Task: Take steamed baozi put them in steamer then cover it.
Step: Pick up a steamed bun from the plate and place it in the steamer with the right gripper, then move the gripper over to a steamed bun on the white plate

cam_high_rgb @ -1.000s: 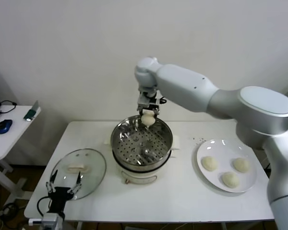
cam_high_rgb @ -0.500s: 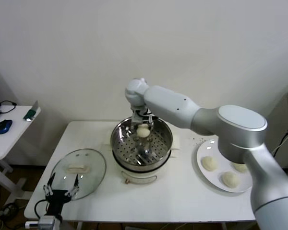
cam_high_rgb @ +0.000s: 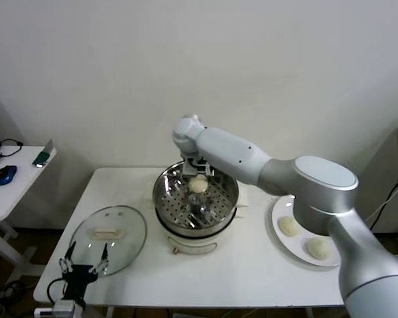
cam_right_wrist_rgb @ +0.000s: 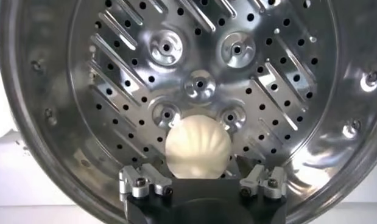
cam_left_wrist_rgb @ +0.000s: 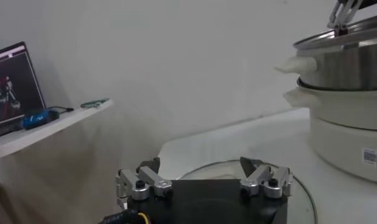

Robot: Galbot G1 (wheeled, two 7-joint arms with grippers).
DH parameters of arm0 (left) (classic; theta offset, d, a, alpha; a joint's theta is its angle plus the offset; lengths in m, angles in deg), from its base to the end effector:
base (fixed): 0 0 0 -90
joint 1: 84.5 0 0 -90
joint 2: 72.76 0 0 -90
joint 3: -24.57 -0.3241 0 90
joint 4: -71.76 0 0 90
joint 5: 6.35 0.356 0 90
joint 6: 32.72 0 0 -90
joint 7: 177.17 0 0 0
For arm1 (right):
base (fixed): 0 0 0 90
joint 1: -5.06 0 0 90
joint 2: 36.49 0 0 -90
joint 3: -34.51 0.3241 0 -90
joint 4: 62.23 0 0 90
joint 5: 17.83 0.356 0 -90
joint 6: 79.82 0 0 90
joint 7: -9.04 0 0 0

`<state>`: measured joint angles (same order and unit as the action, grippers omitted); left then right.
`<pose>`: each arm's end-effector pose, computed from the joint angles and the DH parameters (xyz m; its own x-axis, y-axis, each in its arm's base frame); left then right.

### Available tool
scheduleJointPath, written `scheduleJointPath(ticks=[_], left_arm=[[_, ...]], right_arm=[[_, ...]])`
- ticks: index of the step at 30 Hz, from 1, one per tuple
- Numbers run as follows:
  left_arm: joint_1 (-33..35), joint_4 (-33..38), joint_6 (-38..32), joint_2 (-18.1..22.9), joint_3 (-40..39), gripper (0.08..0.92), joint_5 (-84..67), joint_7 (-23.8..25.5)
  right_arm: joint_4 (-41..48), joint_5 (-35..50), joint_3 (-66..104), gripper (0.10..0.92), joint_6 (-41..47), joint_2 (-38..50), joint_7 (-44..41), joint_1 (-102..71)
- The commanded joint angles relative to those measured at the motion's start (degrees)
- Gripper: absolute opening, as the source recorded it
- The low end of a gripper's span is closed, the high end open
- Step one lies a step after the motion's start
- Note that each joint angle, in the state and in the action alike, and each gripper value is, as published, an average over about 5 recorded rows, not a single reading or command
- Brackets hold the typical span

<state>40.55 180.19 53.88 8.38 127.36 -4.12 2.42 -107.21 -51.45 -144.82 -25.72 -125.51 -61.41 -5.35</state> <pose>0.1562 0.1065 -0.3508 -0.9699 -0.1504 0.1917 -0.0910 0.9534 0.2877 0.5711 0.2417 -0.1019 -0.2753 0.0590 0.9596 -0.0963 -0.9948 0.0336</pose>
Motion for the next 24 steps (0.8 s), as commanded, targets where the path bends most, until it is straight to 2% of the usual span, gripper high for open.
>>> scheduleJointPath(ticks=[1, 6, 10, 13, 17, 20, 24], left_arm=[[0.1, 0.0, -0.2, 0.0, -0.1, 0.823, -0.1, 0.0], [0.1, -0.1, -0.6, 0.1, -0.4, 0.823, -0.2, 0.1], [0.2, 0.2, -0.9, 0.1, -0.6, 0.823, -0.1, 0.3], [0.2, 0.8, -0.8, 0.3, -1.0, 0.823, -0.1, 0.4], [0.2, 2.0, -0.3, 1.3, -1.3, 0.823, 0.0, 0.5], [0.2, 2.8, 0.1, 2.2, -1.9, 0.823, 0.1, 0.6], [0.4, 2.9, 0.2, 2.4, -2.6, 0.823, 0.6, 0.6]], right_arm=[[-2.9, 4.8, 0.5, 0.82, -0.7, 2.3, -2.4, 3.0], [-9.9, 11.1, 1.2, 0.823, 1.6, 8.3, -2.4, 8.3], [-14.8, 24.1, -3.0, 0.823, 7.8, 15.3, -1.8, 15.4], [-19.2, 36.9, -9.7, 0.823, 16.5, 24.2, 1.5, 20.5], [-26.5, 51.6, -19.9, 0.823, 34.1, 36.1, 7.8, 24.9], [-29.4, 56.3, -21.2, 0.823, 43.5, 43.3, 8.4, 23.5], [-30.4, 56.3, -19.6, 0.823, 49.1, 50.7, 6.3, 17.5]])
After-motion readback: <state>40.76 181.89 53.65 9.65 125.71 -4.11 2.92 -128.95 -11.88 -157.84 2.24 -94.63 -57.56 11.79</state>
